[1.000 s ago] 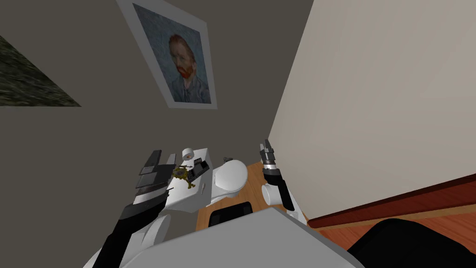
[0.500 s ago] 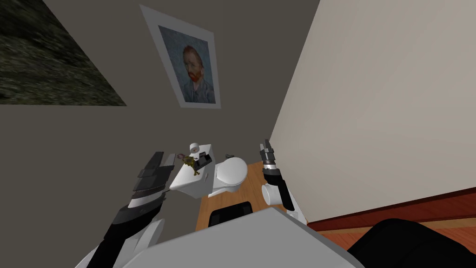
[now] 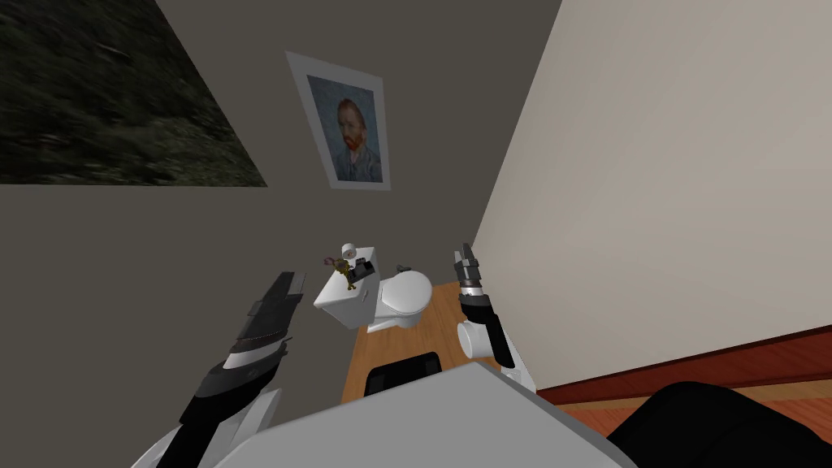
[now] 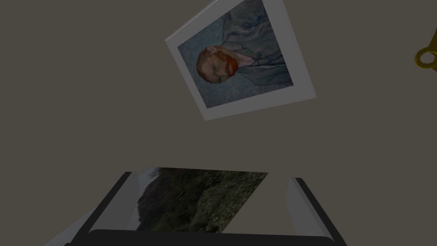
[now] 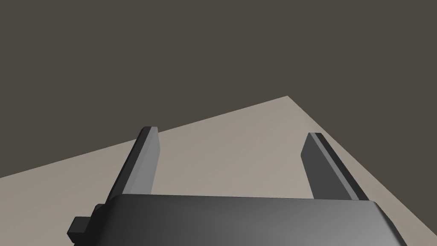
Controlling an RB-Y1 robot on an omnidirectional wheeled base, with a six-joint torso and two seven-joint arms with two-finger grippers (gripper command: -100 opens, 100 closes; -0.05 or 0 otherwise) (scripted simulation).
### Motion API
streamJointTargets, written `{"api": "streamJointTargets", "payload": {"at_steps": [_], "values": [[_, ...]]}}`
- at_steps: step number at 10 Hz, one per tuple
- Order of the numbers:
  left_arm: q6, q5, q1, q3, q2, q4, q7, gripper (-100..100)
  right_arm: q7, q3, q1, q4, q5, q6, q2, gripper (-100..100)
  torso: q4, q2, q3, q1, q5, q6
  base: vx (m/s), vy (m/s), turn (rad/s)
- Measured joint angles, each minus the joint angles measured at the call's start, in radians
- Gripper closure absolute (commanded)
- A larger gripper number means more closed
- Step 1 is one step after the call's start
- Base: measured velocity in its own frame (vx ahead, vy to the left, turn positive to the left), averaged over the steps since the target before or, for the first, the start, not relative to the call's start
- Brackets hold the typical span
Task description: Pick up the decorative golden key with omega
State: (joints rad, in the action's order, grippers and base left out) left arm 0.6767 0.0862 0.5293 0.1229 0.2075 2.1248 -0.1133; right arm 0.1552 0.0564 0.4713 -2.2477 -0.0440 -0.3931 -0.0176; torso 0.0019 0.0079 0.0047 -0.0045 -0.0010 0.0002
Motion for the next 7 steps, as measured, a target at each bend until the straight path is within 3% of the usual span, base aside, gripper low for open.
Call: {"api": "streamJointTargets", "payload": {"at_steps": [3,7], "values": [[0.047,0.043,-0.001,0.023,0.007,-0.071,-0.047,-100,0.000,0.000,0.000,0.000,0.000,0.000,0.000,0,-0.001,-0.004,-0.002,0.001,0.000,0.000,-0.062,-0.027,0.033],[0.103,0.112,-0.010,0.042,0.013,-0.176,-0.126,-100,0.000,0.000,0.000,0.000,0.000,0.000,0.000,0,-0.002,-0.008,-0.005,0.004,0.001,0.000,-0.012,0.006,-0.014]]}}
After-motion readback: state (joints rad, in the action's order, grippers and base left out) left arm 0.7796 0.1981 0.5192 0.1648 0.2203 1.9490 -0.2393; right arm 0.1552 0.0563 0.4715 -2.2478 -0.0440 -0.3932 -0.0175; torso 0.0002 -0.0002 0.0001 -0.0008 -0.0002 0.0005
